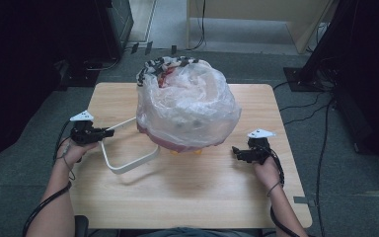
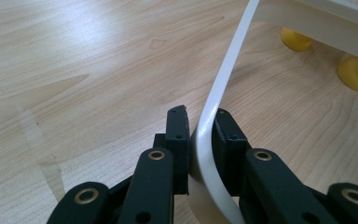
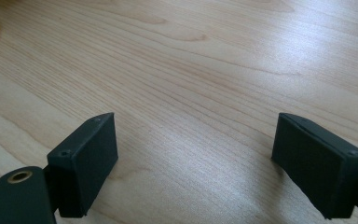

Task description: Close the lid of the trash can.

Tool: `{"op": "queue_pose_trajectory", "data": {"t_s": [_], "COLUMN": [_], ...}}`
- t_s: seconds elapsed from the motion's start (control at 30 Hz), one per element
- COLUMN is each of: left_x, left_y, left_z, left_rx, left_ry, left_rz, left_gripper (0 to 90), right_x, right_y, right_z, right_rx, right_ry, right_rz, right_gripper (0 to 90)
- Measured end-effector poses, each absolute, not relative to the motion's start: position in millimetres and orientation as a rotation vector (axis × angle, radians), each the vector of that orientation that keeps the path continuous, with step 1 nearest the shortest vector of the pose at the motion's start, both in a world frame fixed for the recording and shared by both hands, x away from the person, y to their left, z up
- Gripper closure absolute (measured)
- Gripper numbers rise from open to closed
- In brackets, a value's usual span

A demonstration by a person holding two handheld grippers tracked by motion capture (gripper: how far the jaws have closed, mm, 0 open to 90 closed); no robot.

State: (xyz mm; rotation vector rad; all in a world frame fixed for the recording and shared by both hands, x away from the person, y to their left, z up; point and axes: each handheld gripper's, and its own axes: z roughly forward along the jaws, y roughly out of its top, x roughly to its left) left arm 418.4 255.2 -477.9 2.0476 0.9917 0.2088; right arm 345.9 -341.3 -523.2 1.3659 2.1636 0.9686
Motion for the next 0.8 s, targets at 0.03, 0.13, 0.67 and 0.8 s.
{"op": "queue_pose_trajectory", "data": {"t_s": [0.03, 0.13, 0.67, 0.8], "left_x": [419, 422, 425, 422], "left_y": [255, 253, 270, 277], "left_z": [-476, -471, -434, -430], "left_rx": [2.052, 2.068, 2.083, 2.078], "left_ry": [0.990, 0.981, 0.962, 0.972], "left_rz": [0.204, 0.185, 0.190, 0.192], "left_gripper": [79.2, 79.2, 79.2, 79.2], "right_x": [346, 346, 346, 346], "right_y": [-341, -341, -341, -341], "right_z": [-523, -523, -523, -523], "right_rx": [1.366, 1.366, 1.370, 1.370], "right_ry": [2.163, 2.163, 2.157, 2.158], "right_rz": [0.969, 0.968, 0.968, 0.968], "right_gripper": [13.8, 13.7, 13.7, 13.7]}}
